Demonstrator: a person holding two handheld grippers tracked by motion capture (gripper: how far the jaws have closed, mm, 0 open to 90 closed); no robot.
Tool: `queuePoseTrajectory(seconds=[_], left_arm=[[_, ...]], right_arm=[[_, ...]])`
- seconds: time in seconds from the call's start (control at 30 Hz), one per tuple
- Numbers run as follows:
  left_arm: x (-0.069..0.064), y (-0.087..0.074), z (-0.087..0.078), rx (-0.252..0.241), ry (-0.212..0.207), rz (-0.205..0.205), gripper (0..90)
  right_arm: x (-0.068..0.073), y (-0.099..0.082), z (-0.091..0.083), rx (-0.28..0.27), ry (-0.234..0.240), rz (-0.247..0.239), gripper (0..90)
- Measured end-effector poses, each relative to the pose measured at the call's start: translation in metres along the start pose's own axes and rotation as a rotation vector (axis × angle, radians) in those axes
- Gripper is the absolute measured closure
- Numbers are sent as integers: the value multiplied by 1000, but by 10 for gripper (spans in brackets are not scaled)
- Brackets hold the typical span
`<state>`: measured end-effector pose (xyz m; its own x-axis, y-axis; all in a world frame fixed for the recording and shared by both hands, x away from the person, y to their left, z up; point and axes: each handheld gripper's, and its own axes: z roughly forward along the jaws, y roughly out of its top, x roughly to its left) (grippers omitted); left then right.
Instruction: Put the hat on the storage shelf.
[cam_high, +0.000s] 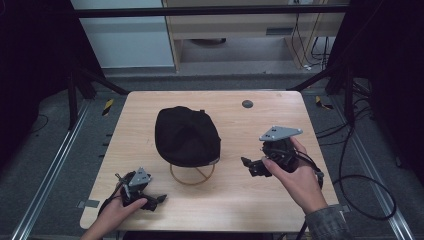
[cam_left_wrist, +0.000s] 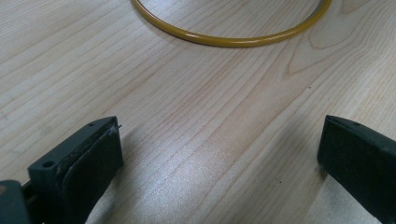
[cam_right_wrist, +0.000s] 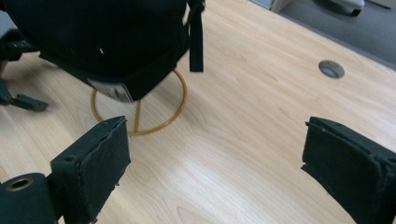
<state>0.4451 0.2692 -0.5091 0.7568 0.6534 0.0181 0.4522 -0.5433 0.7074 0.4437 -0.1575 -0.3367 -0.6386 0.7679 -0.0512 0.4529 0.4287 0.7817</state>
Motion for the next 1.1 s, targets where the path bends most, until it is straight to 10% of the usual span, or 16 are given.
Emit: queuePoseTrajectory(seconds=[1.1], left_arm=[[0, 0, 0, 0, 2, -1, 0]], right_arm=[[3, -108, 46, 112, -7, 86, 90]])
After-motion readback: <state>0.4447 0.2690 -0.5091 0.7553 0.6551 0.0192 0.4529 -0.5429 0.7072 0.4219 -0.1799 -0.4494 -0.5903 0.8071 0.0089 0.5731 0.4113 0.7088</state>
